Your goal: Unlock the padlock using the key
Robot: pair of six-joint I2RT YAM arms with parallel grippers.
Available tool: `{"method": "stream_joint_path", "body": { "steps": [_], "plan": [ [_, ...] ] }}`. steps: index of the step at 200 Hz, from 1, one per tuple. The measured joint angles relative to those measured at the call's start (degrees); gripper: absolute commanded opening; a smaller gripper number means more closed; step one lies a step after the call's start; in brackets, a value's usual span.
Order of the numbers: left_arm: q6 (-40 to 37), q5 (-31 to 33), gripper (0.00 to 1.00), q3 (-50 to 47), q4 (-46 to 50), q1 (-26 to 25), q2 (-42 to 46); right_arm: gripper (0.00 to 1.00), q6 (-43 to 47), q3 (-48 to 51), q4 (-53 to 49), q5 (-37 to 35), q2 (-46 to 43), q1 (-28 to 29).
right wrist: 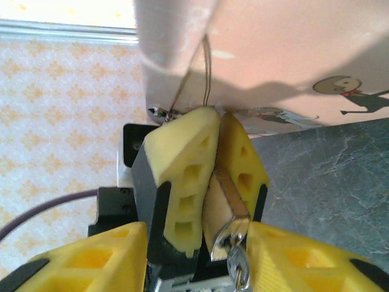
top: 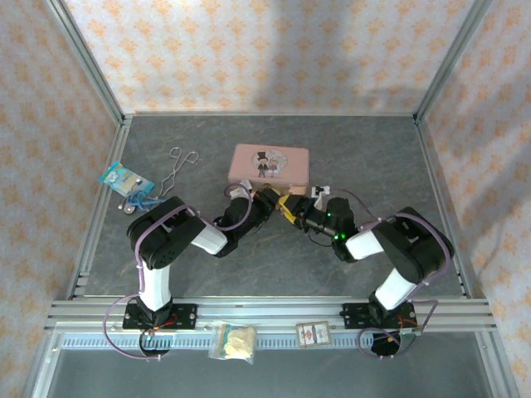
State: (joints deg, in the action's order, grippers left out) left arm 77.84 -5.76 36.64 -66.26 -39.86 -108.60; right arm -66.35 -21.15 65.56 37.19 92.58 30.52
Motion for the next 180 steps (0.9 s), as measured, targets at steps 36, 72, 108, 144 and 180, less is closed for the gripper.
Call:
{"method": "stream_joint_path", "body": {
  "steps": [36,72,108,144,180],
  "plan": [
    [-1.4,-1.1,0.00,1.2,3.6,1.6,0.4,0.49,7.5,-0.6,-10.1,-2.1,-4.8,0.0],
    [-2.4,-1.2,0.00,2.4,7.3,1.8,0.7,0.45,19.6,-4.1,-28.2,-9.8,-9.8,1.1],
    [-4.1,-1.7,0.00,4.8,12.3,1.8,1.1,0.33,34.3,-12.2,-44.4,-17.2,-13.8,4.5],
    [-6.0,-2.9,0.00,6.6,18.1,2.3,2.4,0.31,46.8,-17.7,-55.0,-20.3,-13.7,5.1],
    [-7.0,-4.7,0.00,7.9,21.6,3.2,2.5,0.32,55.6,-20.2,-61.4,-20.9,-12.7,5.2]
  ]
}}
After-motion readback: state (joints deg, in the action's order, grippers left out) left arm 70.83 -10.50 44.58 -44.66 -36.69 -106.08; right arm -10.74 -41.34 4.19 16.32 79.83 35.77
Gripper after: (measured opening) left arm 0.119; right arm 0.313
